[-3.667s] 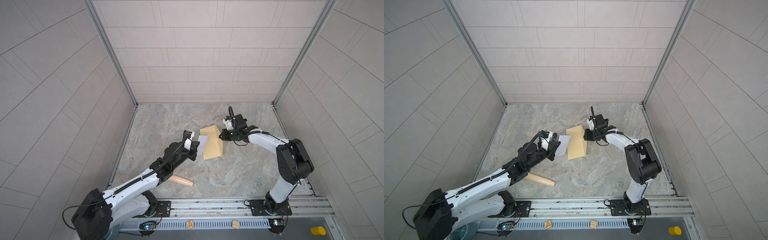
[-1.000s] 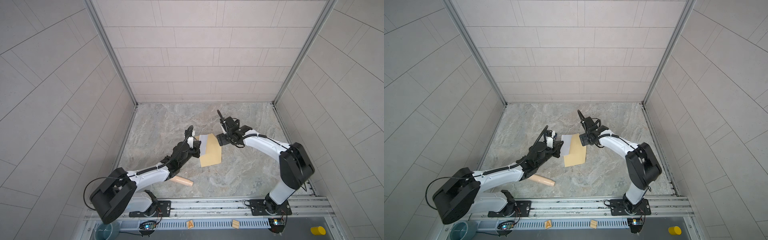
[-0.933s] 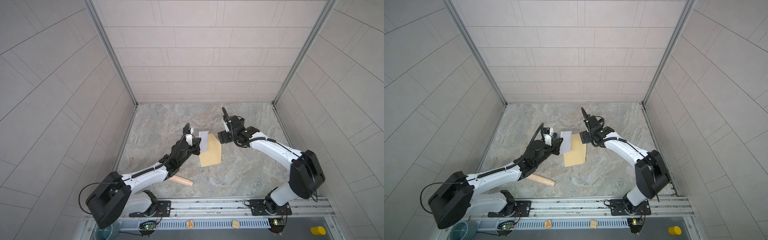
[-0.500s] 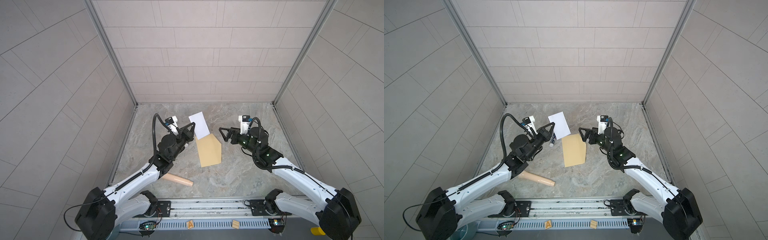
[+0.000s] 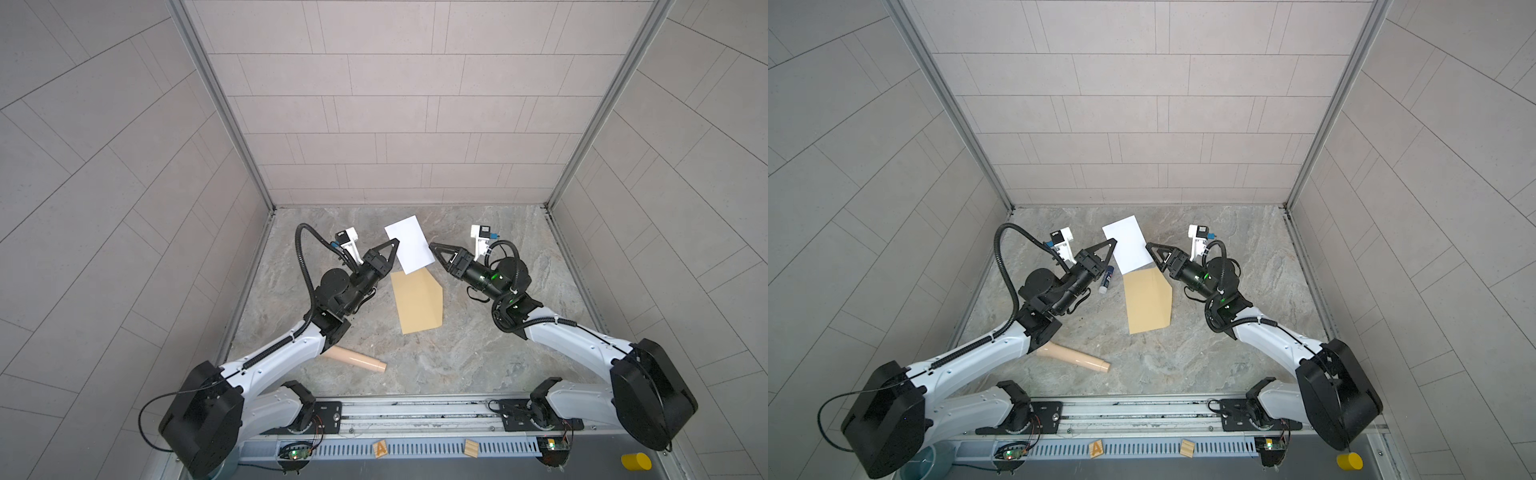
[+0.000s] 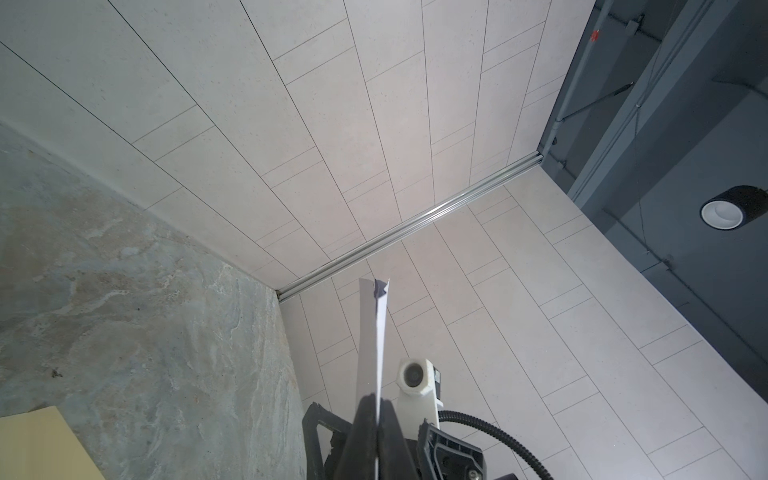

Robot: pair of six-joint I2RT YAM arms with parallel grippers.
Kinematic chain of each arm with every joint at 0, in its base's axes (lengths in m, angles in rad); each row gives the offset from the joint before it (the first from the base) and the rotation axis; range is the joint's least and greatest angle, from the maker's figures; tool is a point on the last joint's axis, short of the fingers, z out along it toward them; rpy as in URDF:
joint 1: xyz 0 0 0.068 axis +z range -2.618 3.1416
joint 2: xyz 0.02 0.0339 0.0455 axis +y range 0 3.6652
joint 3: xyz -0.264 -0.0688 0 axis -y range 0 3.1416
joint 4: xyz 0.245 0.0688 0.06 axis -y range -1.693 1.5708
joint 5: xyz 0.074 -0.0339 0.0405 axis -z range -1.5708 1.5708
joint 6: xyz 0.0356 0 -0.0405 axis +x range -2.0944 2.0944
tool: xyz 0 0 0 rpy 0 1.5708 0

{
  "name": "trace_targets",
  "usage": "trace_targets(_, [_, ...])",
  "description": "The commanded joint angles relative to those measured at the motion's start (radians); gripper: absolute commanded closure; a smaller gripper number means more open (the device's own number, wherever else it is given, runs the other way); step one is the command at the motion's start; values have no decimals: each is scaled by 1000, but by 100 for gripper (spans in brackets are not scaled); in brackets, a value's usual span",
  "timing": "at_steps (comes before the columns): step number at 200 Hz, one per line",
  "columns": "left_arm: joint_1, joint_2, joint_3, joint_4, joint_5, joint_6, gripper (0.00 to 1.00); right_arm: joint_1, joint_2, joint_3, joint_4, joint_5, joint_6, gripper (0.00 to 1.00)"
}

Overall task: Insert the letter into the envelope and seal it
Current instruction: 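Raise the folded letter with the left gripper while right gripper reaches toward it, then grasp the letter with the right gripper and open the left gripper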

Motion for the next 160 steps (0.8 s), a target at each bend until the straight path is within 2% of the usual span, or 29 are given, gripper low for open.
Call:
trace_targets(1, [7, 3, -10, 84, 28, -15, 100, 16, 37, 0, 204, -55, 141, 18])
trace_targets(23, [7, 3, -17, 86, 26, -12, 100, 43, 74, 27, 243, -74, 170, 30])
trace_targets(67, [7, 2, -36, 86, 22, 9, 100, 65, 85, 33, 245, -69, 173, 69])
trace_targets(112, [7, 0, -33, 3, 40, 86, 100, 64, 70, 49, 145, -79, 94, 100])
trace_targets(121, [7, 2, -31, -20, 45, 111, 92, 63, 57, 57, 83, -83, 51, 100])
trace_targets(135, [7, 1, -36, -53, 50, 149, 75, 59, 21, 70, -47, -84, -44, 100])
trace_targets(149, [7, -8, -47, -95, 47, 185, 58, 53, -27, 89, -244, -68, -167, 100])
trace_targets(160, [6, -17, -53, -148, 41, 220, 48, 47, -68, 113, -411, -55, -283, 100])
